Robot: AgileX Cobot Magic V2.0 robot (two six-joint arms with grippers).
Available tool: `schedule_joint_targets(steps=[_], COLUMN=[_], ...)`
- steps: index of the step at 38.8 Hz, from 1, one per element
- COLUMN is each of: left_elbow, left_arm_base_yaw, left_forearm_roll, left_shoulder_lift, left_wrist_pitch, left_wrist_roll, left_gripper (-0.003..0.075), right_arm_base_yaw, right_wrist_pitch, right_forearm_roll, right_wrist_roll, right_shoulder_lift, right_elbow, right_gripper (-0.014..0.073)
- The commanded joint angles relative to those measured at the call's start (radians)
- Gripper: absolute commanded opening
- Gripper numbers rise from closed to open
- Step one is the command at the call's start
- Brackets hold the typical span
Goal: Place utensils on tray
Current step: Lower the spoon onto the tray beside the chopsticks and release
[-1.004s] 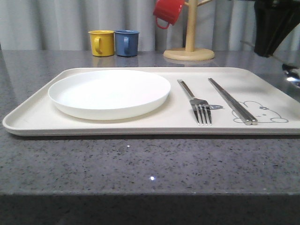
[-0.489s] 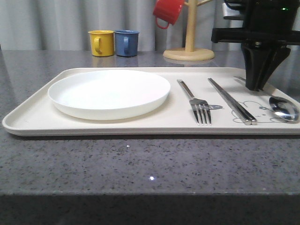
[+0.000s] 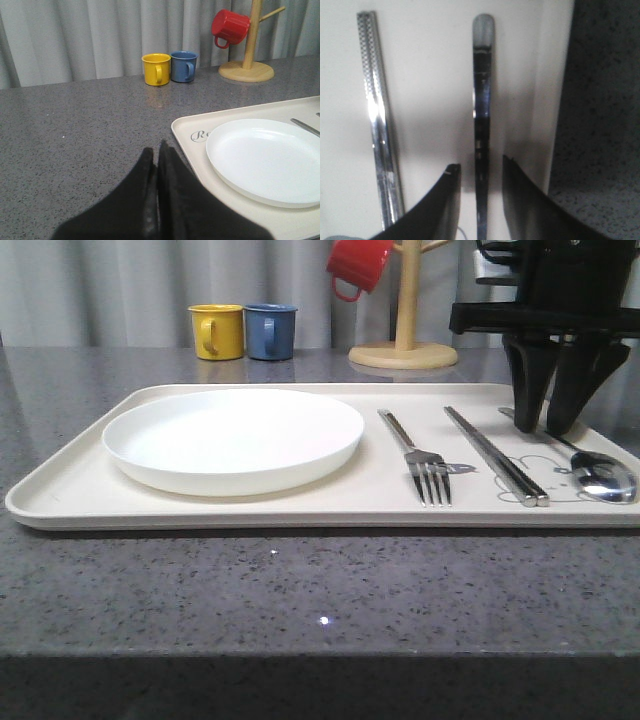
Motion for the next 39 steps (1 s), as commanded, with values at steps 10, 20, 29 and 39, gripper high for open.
schedule_joint_targets(steps=[10,20,29,39], left_elbow=[-0.027,-0.027,-0.027,-0.027], left_arm_base_yaw=[0.0,0.0,0.0,0.0], left_forearm_roll=[-0.01,-0.01,-0.01,-0.01], left_shoulder_lift=[0.007,0.007,0.007,0.007], left_wrist_pitch=[-0.086,-0.086,-0.086,-0.086], left_wrist_roll=[-0.009,-0.009,-0.009,-0.009], left_gripper=[-0.0018,-0.0018,-0.0018,-0.0018], right_arm_base_yaw=[-0.003,-0.003,-0.003,-0.003], right_wrist_pitch=[0.107,0.012,-0.383,-0.755], right_forearm_roll=[-0.048,-0.048,-0.057,-0.123], right_wrist_roll=[-0.064,-0.142,-0.19,-0.214], right_shoulder_lift=[-0.25,-0.457,-0.741,-1.181], right_elbow=[-0.102,0.012,0.454,0.999], right_gripper=[0.0202,-0.0116,-0.012,-0.012])
